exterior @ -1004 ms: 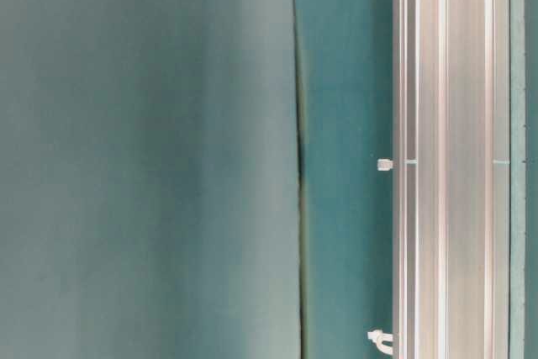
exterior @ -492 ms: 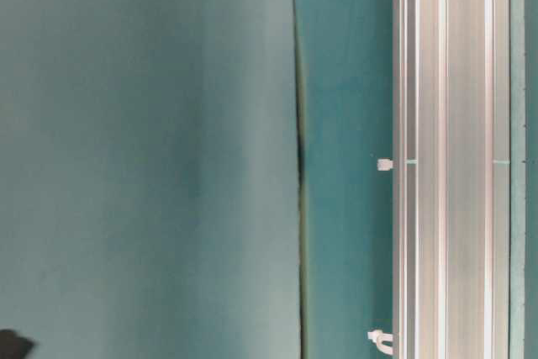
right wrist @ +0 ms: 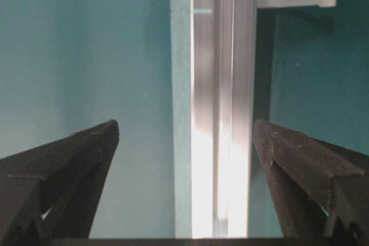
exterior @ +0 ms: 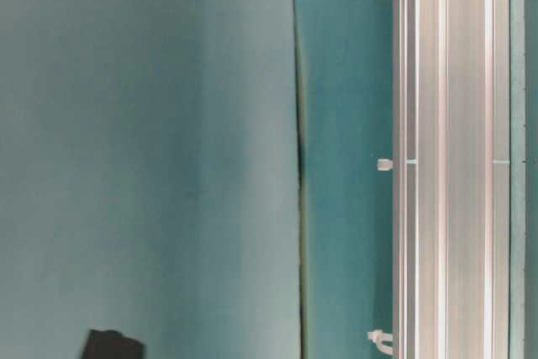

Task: Lift the large metal rail with both hands.
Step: 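Close both grippers around the silver rail near its ends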

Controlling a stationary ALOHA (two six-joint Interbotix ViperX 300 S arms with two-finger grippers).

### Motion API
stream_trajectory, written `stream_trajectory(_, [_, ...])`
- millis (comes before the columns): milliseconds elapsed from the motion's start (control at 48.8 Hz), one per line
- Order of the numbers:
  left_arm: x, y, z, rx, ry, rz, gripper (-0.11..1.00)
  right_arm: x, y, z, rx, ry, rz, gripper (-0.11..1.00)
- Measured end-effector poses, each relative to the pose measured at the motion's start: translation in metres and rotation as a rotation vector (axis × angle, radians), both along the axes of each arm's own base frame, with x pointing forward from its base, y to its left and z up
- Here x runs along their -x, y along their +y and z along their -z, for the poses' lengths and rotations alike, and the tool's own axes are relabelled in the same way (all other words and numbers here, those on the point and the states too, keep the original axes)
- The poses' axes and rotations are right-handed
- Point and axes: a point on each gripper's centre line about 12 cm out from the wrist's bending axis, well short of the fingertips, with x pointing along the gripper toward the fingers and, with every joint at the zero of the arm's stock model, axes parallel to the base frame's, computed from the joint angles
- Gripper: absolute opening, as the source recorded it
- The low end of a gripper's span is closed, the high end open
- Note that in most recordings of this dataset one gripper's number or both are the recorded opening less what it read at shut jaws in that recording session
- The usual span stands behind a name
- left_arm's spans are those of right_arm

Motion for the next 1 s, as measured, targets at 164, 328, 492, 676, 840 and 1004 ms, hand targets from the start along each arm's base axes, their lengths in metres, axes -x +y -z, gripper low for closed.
stream_trajectory(164, [0.003,0.007,0.019,-0.003,0.051,-0.025,0.98,-0.003,-0.001,0.015,0.002,0.001,0.002,0.96])
stream_trajectory(328, [0.0,0.009,0.024,-0.005,0.032,-0.023,0.98,-0.007,0.0,0.022,0.001,-0.006,0.001,0.96])
stream_trajectory(492, [-0.003,0.011,0.028,-0.011,0.021,-0.011,0.98,-0.007,-0.001,0.026,0.001,-0.002,0.004,0.96])
stream_trajectory(676, [-0.005,0.012,0.034,-0.012,0.026,-0.012,0.98,-0.006,-0.001,0.028,0.002,0.001,0.004,0.96])
stream_trajectory(840, [-0.009,0.016,0.036,-0.011,0.006,-0.027,0.98,-0.005,-0.003,0.031,0.001,-0.006,0.012,0.96])
stream_trajectory(1004, [-0.01,0.019,0.044,-0.009,0.021,-0.037,0.98,-0.004,-0.005,0.034,0.0,-0.017,0.018,0.96])
